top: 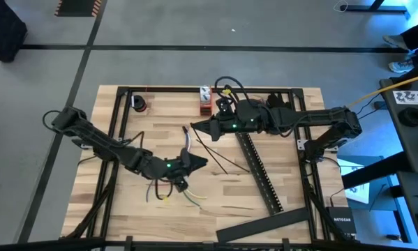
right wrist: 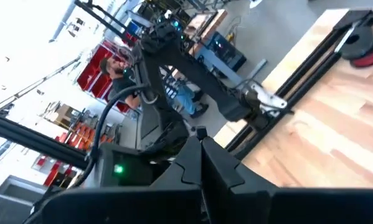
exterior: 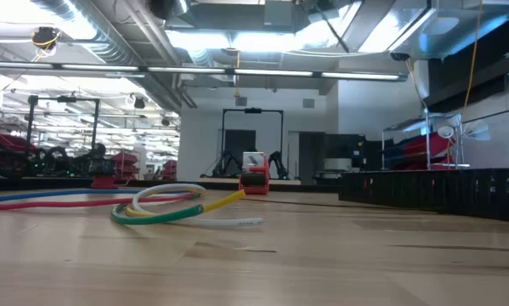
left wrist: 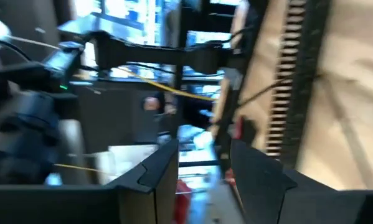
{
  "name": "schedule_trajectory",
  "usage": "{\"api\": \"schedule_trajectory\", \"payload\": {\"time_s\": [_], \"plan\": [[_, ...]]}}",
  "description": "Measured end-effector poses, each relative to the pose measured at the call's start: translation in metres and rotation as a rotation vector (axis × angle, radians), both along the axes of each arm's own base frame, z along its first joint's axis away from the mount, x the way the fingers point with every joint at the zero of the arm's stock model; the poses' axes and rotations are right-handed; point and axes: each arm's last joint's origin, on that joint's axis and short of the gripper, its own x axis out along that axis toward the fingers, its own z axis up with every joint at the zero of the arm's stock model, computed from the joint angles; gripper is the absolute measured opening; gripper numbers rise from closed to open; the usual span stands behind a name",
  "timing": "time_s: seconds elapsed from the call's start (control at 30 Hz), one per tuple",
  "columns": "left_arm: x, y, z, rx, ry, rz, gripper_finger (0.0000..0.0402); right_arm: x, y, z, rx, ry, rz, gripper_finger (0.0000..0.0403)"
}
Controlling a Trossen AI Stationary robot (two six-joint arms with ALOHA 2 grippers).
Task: Ziptie cables
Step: Wrap the black zip tie on the cable
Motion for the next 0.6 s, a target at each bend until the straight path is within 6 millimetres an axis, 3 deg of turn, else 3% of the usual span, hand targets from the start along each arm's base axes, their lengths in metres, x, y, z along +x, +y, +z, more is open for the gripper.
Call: {"api": "schedule_trajectory", "payload": {"time_s": [0.17, 0.4, 0.6], "plan": [[0.013, -0.001, -0.002, 0.081, -0.072, -0.005, 0.0141, -0.001, 0.000, -0.004, 0.051, 0.041, 0.003, 0.0000], [0.026, 0.002, -0.018, 0.172, -0.023, -0.055, 0.0140, -0.001, 0.001, -0.005, 0.089, 0.054, 0.004, 0.0000], [0.034, -0.002, -0.022, 0.169, -0.052, -0.096, 0.0141, -0.001, 0.001, -0.007, 0.091, 0.070, 0.010, 0.0000]]}}
